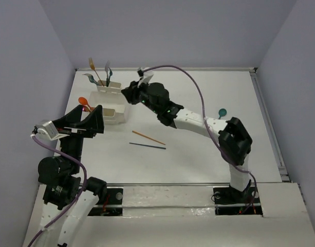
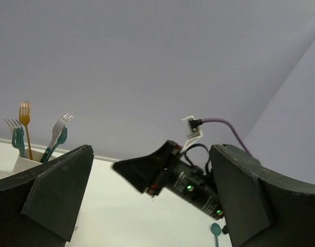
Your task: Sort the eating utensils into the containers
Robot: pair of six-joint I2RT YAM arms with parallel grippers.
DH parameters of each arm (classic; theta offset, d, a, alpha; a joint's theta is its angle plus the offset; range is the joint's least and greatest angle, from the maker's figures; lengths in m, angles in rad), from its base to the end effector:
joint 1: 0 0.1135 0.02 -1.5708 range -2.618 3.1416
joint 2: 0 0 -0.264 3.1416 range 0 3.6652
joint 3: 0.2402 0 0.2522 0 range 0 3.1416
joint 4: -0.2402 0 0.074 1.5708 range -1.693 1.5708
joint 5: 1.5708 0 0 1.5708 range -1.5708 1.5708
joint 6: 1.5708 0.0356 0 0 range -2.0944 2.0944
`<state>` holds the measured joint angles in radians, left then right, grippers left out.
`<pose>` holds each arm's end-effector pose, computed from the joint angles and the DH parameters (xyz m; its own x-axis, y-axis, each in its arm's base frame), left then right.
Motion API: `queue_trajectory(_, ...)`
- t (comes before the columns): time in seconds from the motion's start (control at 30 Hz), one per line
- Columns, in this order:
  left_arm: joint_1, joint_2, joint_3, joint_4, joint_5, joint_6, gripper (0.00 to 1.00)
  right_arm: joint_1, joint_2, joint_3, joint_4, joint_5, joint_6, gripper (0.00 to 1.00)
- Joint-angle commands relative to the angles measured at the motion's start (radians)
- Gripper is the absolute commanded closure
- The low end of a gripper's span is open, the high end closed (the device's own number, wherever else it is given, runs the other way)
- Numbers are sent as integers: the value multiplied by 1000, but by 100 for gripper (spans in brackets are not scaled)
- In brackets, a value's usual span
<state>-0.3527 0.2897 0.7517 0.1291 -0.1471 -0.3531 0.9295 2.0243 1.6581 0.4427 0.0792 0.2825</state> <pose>0.0489 -0.0125 0.4127 0.4120 -0.5162 -0.7509 0.3943 0.8439 -0.3638 0.2984 0.3950 0.3275 -0.1656 0.2427 -0.9559 -0.7346 0.6164 0.2837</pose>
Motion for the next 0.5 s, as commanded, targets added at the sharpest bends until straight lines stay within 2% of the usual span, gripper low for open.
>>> queue_trajectory(0.0, -15, -21, -3, 30, 0, 2, 1, -225, -201, -279, -382, 237, 237, 76)
queue_trajectory(0.03, -15, -23, -5, 30, 0, 2, 1, -316, -234, -341, -416, 241, 259, 77)
queue_trajectory(0.1, -25, -26, -5, 30, -3, 2, 1, -421, -335, -517, -453, 316, 280, 79)
queue_trajectory(0.17, -25, -24, -3, 29, -3, 3, 1, -446, -383, -587, -502, 353, 281, 78)
queue_trajectory(0.27, -34, -21, -5, 30, -3, 3, 1, -539, -423, -655, -587, 404, 261, 57)
queue_trajectory(0.37, -43, -23, -3, 30, -3, 5, 1, -599, -408, -679, -622, 409, 254, 48)
queue_trajectory(0.47, -43, -23, -5, 29, -8, 6, 1, -690, -389, -701, -642, 355, 270, 47)
